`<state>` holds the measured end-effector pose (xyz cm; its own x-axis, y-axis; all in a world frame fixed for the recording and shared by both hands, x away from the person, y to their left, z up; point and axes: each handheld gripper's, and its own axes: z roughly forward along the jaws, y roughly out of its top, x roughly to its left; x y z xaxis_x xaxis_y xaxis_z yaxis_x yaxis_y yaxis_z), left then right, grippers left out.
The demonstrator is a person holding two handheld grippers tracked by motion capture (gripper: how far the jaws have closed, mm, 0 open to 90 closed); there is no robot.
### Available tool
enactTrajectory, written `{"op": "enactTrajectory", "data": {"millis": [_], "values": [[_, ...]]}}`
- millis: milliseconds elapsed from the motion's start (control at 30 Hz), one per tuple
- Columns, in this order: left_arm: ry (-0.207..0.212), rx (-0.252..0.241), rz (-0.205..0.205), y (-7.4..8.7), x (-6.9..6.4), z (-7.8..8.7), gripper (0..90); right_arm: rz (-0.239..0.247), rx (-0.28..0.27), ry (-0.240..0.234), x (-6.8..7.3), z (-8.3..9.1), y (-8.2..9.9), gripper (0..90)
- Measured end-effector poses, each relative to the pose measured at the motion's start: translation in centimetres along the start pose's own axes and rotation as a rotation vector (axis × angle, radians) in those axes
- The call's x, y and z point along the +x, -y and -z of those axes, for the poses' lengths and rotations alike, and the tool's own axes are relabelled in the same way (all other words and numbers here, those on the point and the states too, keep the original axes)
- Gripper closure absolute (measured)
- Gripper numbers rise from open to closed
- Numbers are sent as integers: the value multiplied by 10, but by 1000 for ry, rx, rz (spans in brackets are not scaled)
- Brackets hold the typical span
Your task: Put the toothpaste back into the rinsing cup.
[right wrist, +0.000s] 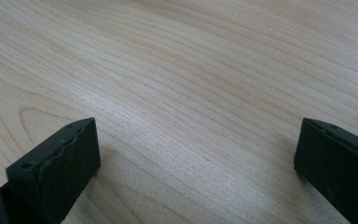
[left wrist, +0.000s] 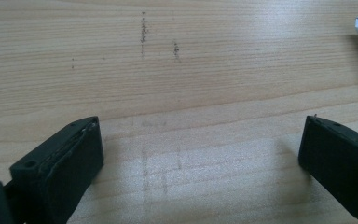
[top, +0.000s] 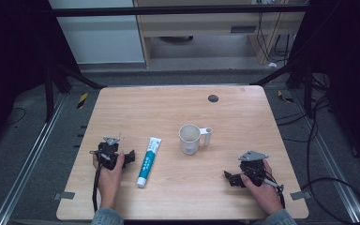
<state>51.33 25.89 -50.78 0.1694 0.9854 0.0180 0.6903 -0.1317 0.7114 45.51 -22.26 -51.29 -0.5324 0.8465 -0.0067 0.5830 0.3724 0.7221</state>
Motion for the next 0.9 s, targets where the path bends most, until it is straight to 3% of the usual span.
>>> {"op": "enactTrajectory", "data": {"millis": [200,233,300,400,433,700,900], "values": [[33,10,-31,-1,2,0,0,4,0,-1,0,0,0,4],[51,33,-40,-3,4,2,10,5,0,-2,0,0,0,4],[104,25,-15,-5,7,8,56,5,0,-1,0,0,0,4],[113,21,-34,-6,5,16,74,5,0,-1,0,0,0,4],[100,7,-88,-8,1,29,74,3,0,-1,0,0,0,4],[136,76,-123,-18,-15,66,125,5,0,-1,0,0,0,4],[151,96,-194,-25,-39,77,124,5,1,-1,0,0,0,4]]}}
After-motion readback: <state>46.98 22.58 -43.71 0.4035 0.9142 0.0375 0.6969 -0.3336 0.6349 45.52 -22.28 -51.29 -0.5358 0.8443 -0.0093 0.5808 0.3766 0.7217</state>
